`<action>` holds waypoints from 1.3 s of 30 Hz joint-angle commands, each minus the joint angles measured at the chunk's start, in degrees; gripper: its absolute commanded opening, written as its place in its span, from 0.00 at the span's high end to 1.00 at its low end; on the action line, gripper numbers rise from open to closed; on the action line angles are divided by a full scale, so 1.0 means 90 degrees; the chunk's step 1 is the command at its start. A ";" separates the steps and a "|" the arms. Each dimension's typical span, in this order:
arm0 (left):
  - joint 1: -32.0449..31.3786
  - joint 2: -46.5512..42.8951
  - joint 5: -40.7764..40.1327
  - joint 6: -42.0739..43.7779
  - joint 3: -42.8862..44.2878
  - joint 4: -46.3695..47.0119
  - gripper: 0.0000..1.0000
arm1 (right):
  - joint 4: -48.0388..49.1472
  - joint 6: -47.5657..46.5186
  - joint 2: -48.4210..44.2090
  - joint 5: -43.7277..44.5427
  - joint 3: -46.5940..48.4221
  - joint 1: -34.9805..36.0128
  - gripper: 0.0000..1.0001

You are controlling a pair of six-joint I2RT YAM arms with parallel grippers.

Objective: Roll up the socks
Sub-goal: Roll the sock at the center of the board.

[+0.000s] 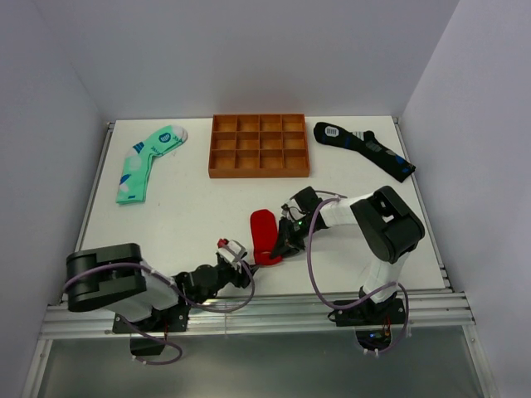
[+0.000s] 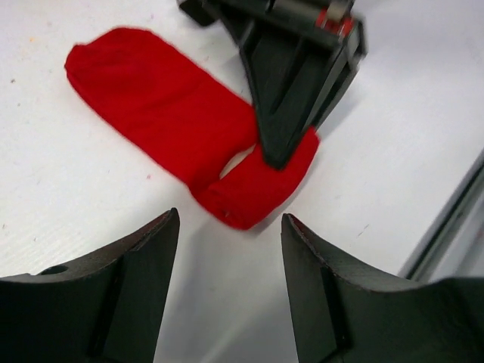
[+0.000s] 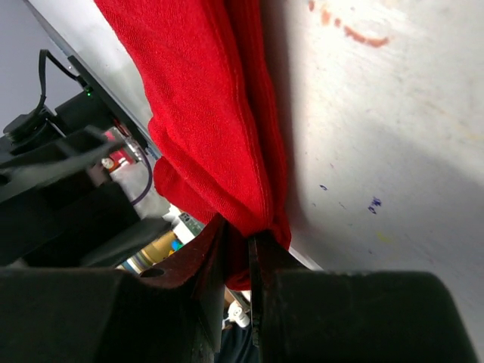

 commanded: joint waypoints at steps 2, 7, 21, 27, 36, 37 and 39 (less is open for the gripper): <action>-0.0130 0.0898 -0.0231 0.0594 -0.0443 0.3000 0.37 | -0.1849 0.0445 0.0565 0.1367 -0.0435 -0.0150 1.00; -0.0441 0.1124 -0.0522 0.1071 -0.0306 0.3226 0.36 | -0.1917 0.0367 0.0516 0.1405 -0.0406 -0.0150 1.00; -0.1438 0.2189 -0.1783 0.2838 0.0181 0.4408 0.30 | -0.1809 0.0230 0.0633 0.1279 -0.0425 -0.0189 1.00; -0.1458 0.2237 -0.1715 0.3426 0.0611 0.4010 0.28 | -0.1800 0.0201 0.0624 0.1259 -0.0445 -0.0209 1.00; -0.1194 0.1779 -0.0905 0.3153 0.0504 0.3695 0.29 | -0.1858 0.0152 0.0536 0.1298 -0.0465 -0.0267 1.00; -0.1194 0.1720 -0.0818 0.3133 0.0495 0.3676 0.29 | -0.1849 0.0152 0.0545 0.1298 -0.0455 -0.0277 1.00; -0.1194 0.1671 -0.0661 0.3055 0.0524 0.3501 0.30 | -0.1868 0.0123 0.0565 0.1308 -0.0445 -0.0287 1.00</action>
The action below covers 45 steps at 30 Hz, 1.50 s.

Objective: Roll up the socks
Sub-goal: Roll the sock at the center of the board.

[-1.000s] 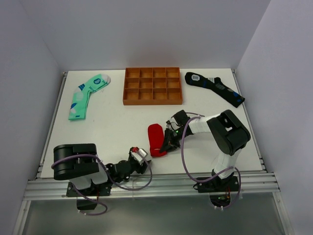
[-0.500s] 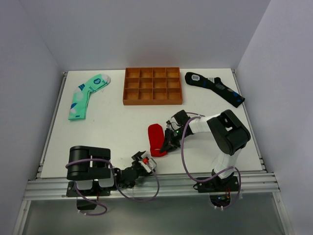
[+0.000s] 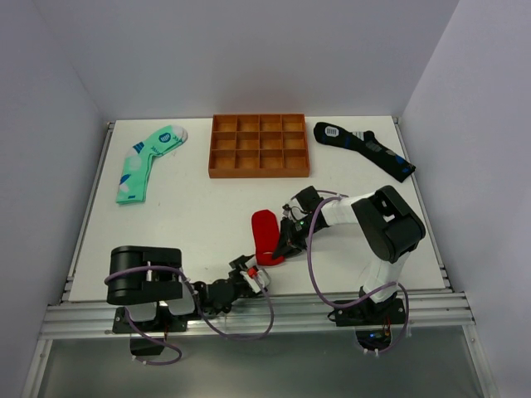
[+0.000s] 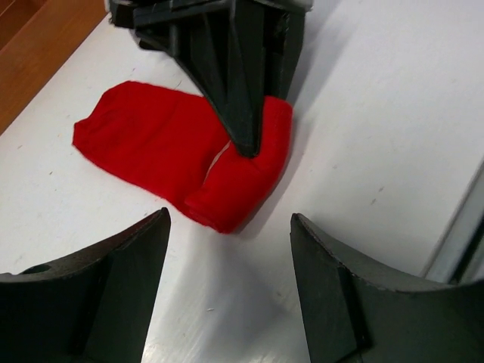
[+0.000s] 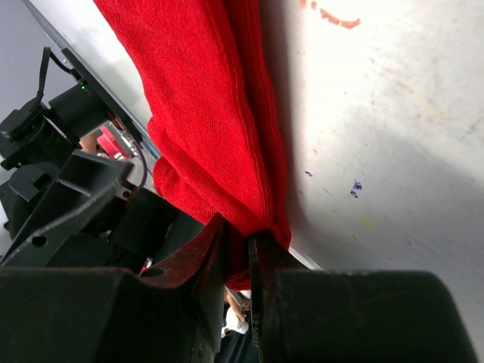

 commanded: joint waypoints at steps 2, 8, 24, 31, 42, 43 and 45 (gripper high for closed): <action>0.0025 -0.0206 0.0667 -0.0170 -0.0049 0.2538 0.30 | -0.1601 0.0406 0.0565 0.1366 -0.0484 -0.0175 1.00; 0.0288 -0.0499 0.1402 -0.0698 -0.0049 0.2020 0.30 | -0.1591 0.0358 0.0585 0.1366 -0.0513 -0.0244 1.00; 0.0923 -0.0197 0.1919 -0.1167 -0.0186 0.2323 0.31 | -0.1591 0.0289 0.0643 0.1356 -0.0504 -0.0293 1.00; 0.1051 -0.0060 0.2085 -0.1421 -0.0040 0.2178 0.32 | -0.1572 0.0250 0.0682 0.1396 -0.0503 -0.0312 1.00; 0.1051 0.0077 0.1774 -0.1294 -0.0146 0.2791 0.32 | -0.1552 0.0240 0.0672 0.1386 -0.0542 -0.0322 1.00; 0.1051 0.0029 0.1753 -0.1294 -0.0166 0.2754 0.32 | -0.1562 0.0221 0.0672 0.1395 -0.0533 -0.0322 1.00; 0.1051 -0.0244 0.1772 -0.1062 -0.0089 0.2269 0.32 | -0.1562 0.0211 0.0672 0.1396 -0.0542 -0.0332 1.00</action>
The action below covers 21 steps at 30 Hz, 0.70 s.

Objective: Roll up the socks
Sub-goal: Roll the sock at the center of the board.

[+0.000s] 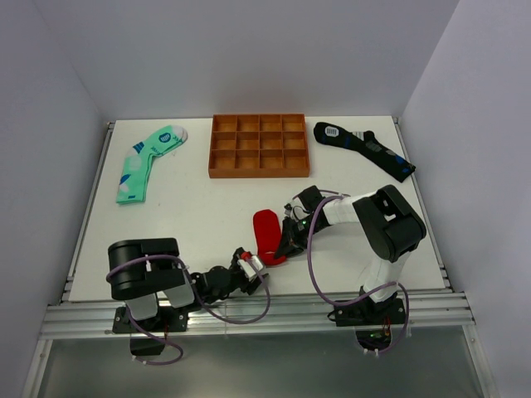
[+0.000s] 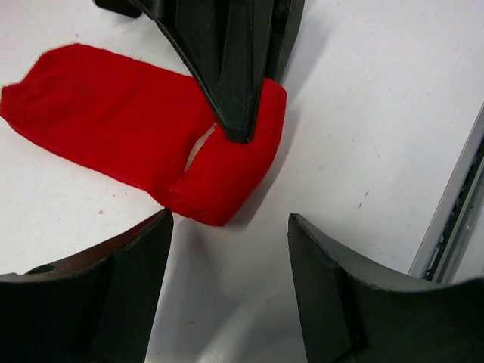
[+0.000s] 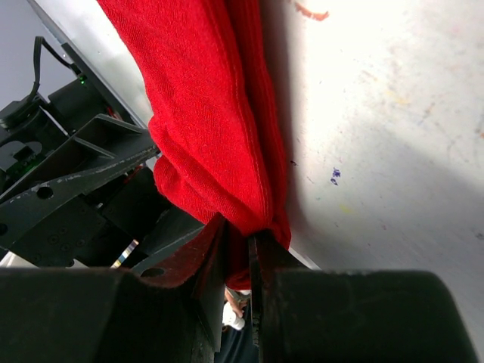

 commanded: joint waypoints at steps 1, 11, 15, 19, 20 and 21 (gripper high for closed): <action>0.0031 -0.0328 -0.0059 0.0281 0.0035 0.2191 0.32 | -0.1445 0.0476 0.0621 0.1493 -0.0533 -0.0169 1.00; 0.0186 -0.0758 0.0526 0.0379 0.0406 0.1184 0.32 | -0.1455 0.0485 0.0592 0.1502 -0.0513 -0.0198 1.00; 0.0353 -0.0807 0.1034 0.0224 0.0445 0.1018 0.32 | -0.1455 0.0466 0.0573 0.1512 -0.0533 -0.0198 1.00; 0.0528 -0.0709 0.1405 0.0135 0.0465 0.0998 0.33 | -0.1475 0.0466 0.0563 0.1512 -0.0523 -0.0198 1.00; 0.0587 -0.0680 0.1493 0.0135 0.0494 0.0930 0.33 | -0.1475 0.0456 0.0553 0.1512 -0.0523 -0.0198 1.00; 0.0626 -0.0680 0.1543 -0.0116 0.0514 0.0804 0.33 | -0.1484 0.0456 0.0553 0.1522 -0.0523 -0.0198 1.00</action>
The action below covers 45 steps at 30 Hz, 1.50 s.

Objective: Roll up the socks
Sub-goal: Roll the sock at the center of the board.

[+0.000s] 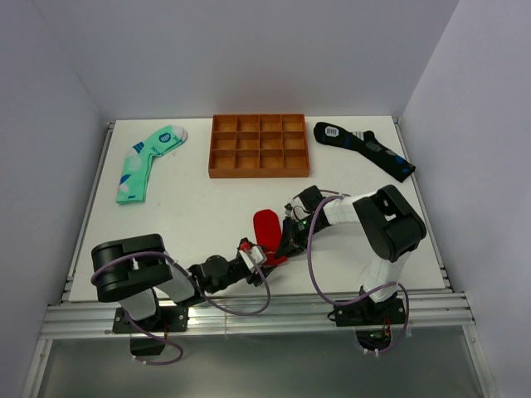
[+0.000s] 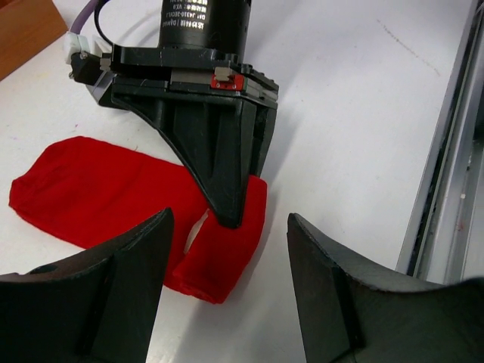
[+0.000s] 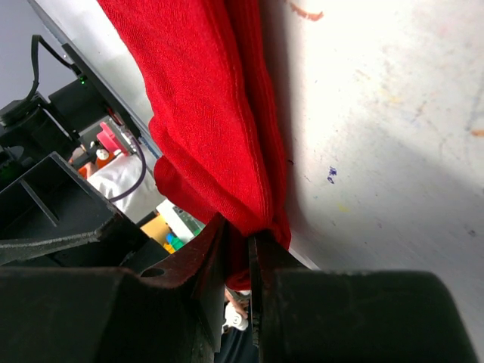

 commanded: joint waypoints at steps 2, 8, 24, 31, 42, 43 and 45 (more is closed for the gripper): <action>0.0194 0.0010 0.0669 -0.0376 0.0227 0.0769 0.33 | -0.1472 0.0480 0.0575 0.1537 -0.0528 -0.0181 1.00; 0.0233 0.0273 0.0689 -0.0454 0.0296 0.0631 0.33 | -0.1462 0.0480 0.0556 0.1537 -0.0528 -0.0181 1.00; 0.0292 0.0879 0.0465 -0.0621 0.0257 0.1061 0.34 | -0.1472 0.0471 0.0575 0.1546 -0.0518 -0.0181 1.00; 0.0360 0.1055 0.0494 -0.0708 0.0277 0.1110 0.36 | -0.1472 0.0480 0.0585 0.1556 -0.0538 -0.0191 1.00; 0.0390 0.1201 0.0669 -0.0884 0.0325 0.1052 0.48 | -0.1462 0.0480 0.0565 0.1546 -0.0528 -0.0201 1.00; 0.0390 0.1221 0.0699 -0.0913 0.0325 0.1042 0.51 | -0.1453 0.0480 0.0565 0.1537 -0.0528 -0.0201 1.00; 0.0390 0.1240 0.0747 -0.0943 0.0306 0.1071 0.53 | -0.1453 0.0480 0.0556 0.1537 -0.0528 -0.0191 1.00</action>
